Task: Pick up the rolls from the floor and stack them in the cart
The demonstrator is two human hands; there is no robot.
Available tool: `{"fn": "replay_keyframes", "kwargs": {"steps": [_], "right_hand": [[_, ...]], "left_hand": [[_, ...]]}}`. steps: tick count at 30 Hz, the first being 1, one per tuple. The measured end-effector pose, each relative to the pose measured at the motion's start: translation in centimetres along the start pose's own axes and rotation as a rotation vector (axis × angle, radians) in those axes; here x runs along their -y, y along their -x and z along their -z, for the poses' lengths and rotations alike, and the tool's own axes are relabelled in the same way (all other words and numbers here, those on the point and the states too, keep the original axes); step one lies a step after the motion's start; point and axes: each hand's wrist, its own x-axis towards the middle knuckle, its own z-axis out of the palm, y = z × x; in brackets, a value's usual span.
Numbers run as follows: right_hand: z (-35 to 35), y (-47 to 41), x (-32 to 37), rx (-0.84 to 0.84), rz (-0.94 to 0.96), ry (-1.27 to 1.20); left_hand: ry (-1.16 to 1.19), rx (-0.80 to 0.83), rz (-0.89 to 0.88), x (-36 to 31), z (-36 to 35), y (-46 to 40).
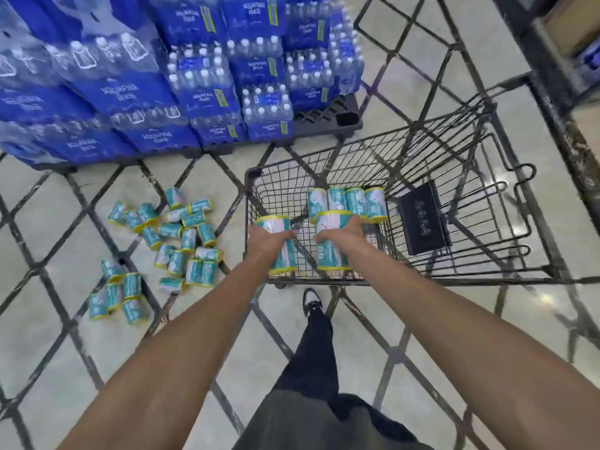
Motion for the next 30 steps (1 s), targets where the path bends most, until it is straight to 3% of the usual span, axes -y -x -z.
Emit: {"fn": "replay_keyframes", "kwargs": {"steps": [9,17,30], "right_hand": [[-4.8,-16.5,2.5,0.054,-0.113,0.102],[-12.1,-31.8,0.7,0.07,-0.179,0.254],[-14.7,-35.7,1.0,-0.072,-0.185,0.307]], "left_hand": [[-0.119,-0.108,0.065,-2.1,-4.6,-16.6],[-0.274,-0.119,0.116,1.4,-9.2,-30.3],[-0.196,-0.246,0.154,0.9,-11.4,-34.8]]}}
